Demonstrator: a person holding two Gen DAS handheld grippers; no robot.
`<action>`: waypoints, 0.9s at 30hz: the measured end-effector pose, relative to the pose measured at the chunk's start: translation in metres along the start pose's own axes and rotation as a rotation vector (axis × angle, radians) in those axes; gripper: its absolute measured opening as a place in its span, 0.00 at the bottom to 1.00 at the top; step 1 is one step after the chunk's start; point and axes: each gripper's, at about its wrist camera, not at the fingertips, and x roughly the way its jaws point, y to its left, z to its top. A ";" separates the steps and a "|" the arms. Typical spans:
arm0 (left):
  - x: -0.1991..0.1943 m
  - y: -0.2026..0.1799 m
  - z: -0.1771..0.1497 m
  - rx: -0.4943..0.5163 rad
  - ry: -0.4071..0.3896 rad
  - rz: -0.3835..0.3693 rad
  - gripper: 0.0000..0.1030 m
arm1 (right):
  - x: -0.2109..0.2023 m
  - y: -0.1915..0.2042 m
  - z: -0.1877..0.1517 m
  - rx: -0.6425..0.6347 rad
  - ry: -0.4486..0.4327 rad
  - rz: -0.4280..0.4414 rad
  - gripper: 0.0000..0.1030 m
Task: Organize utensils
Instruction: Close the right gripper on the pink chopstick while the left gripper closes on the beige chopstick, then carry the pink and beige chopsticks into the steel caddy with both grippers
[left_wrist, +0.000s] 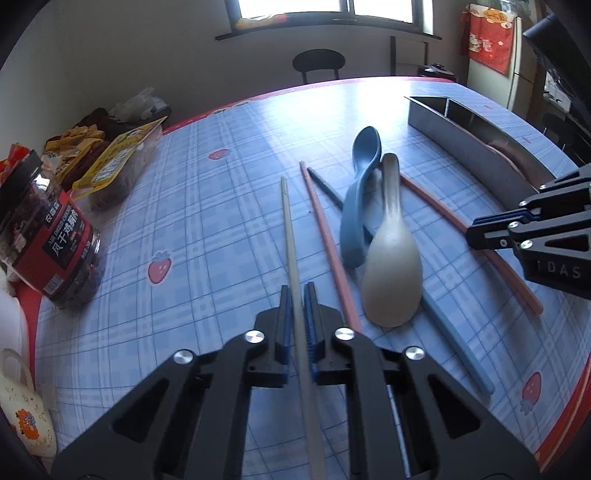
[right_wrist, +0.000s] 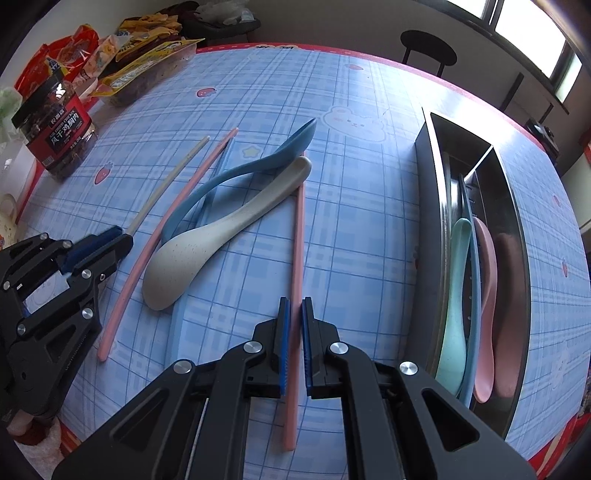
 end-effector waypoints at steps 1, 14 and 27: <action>0.000 0.002 0.000 -0.007 -0.001 -0.009 0.10 | 0.000 0.001 -0.001 -0.015 -0.012 -0.007 0.07; -0.013 0.045 -0.008 -0.225 -0.081 -0.149 0.10 | -0.018 -0.017 -0.019 0.058 -0.159 0.043 0.06; -0.016 0.046 -0.008 -0.236 -0.092 -0.140 0.10 | -0.054 -0.054 -0.046 0.328 -0.359 0.179 0.06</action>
